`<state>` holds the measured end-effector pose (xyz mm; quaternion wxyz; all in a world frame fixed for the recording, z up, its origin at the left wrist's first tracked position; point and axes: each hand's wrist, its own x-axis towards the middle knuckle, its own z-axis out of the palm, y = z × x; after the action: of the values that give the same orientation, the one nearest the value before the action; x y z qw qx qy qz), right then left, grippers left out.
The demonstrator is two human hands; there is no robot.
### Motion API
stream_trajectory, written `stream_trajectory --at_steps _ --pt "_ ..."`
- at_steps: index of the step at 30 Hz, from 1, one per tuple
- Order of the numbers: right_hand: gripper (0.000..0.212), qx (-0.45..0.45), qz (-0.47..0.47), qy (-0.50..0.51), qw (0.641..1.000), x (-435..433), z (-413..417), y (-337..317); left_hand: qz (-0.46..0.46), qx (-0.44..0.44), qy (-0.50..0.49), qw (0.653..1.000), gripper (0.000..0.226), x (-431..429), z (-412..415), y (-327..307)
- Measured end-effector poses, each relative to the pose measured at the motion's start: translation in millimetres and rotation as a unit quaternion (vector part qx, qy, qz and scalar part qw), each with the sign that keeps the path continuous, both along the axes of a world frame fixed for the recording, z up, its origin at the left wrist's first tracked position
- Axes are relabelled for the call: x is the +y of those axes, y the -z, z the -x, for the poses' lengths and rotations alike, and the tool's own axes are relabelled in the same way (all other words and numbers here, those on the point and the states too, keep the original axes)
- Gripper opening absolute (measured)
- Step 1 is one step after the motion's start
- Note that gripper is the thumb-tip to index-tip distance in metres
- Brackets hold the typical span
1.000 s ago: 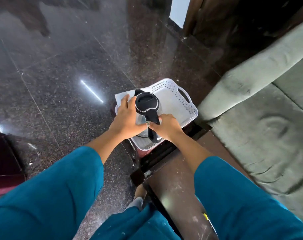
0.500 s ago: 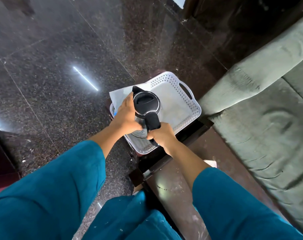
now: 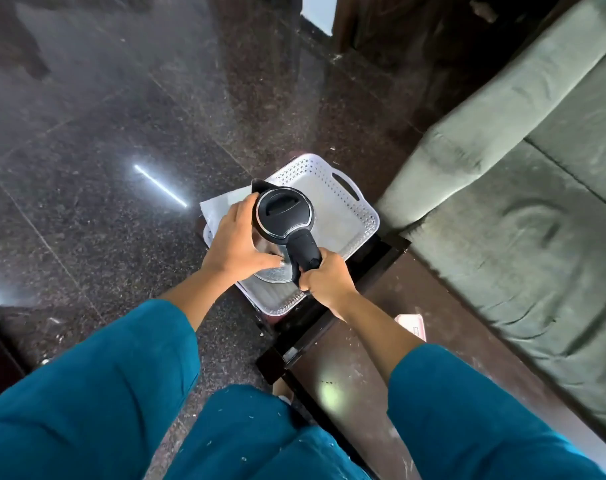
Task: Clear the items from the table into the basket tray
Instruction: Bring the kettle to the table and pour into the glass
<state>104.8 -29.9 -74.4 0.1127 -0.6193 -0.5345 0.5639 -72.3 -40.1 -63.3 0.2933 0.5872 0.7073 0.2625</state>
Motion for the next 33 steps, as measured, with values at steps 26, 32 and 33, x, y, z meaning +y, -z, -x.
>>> stream_trajectory --at_steps 26,32,33 --pt "0.012 -0.104 -0.146 0.327 0.928 -207.5 -409.1 -96.6 -0.173 0.034 0.394 0.902 0.101 -83.1 -413.4 -75.2" --pt "0.016 -0.146 -0.112 0.407 0.895 -296.8 -485.3 -88.6 -0.148 0.003 0.514 0.845 0.087 -133.1 -498.0 -58.6" --pt "0.015 -0.141 -0.107 0.416 0.892 -308.6 -492.7 -87.9 -0.146 0.003 0.527 0.837 0.086 -140.6 -507.4 -56.5"
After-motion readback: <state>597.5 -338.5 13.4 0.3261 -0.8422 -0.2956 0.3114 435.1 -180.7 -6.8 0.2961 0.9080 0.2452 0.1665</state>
